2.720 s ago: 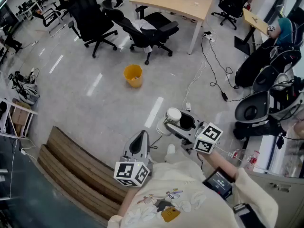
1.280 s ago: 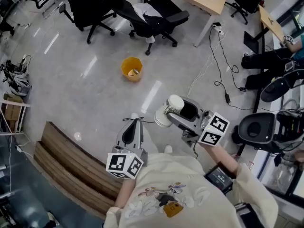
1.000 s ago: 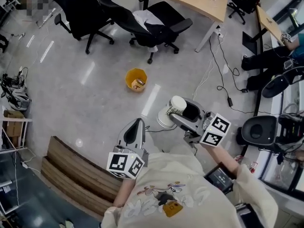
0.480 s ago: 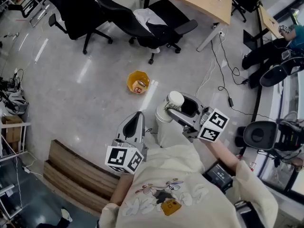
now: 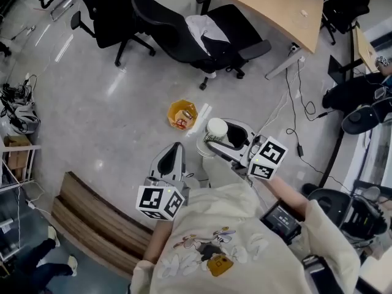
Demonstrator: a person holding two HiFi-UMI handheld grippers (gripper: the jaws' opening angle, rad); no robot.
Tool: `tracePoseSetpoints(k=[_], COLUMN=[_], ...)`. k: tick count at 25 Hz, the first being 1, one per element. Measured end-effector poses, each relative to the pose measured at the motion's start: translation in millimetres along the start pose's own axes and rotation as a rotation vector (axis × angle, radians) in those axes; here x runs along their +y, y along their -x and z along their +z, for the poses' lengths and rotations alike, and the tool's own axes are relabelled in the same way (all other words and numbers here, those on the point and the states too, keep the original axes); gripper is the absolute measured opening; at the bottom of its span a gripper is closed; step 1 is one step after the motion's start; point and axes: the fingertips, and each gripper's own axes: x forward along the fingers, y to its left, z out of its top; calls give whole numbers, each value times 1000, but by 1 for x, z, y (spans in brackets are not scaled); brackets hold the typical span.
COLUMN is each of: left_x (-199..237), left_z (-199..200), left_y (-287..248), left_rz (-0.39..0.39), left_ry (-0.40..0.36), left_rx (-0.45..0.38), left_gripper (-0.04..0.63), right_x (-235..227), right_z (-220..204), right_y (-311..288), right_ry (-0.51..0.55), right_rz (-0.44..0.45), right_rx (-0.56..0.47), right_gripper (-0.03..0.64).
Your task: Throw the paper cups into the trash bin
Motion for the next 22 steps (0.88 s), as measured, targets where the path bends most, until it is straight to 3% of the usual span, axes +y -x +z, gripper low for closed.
tracePoseSetpoints(k=[4,11,22], left_x=[0,-1,16], left_z=[5,-2,6], left_y=[-32,-73,-93], left_rz=[36,67,117], left_ry=[-15,11,4], left_rx=[8,47,45], left_gripper=[5,5,5], right_x=[-30,-63,-91], right_z=[-7,-1,-1], right_y=[-8,-16,-21], right_ry=[19,15,-4], right_rz=[50,138,127], right_rx=[75,104,120], right_gripper=[293,293,293])
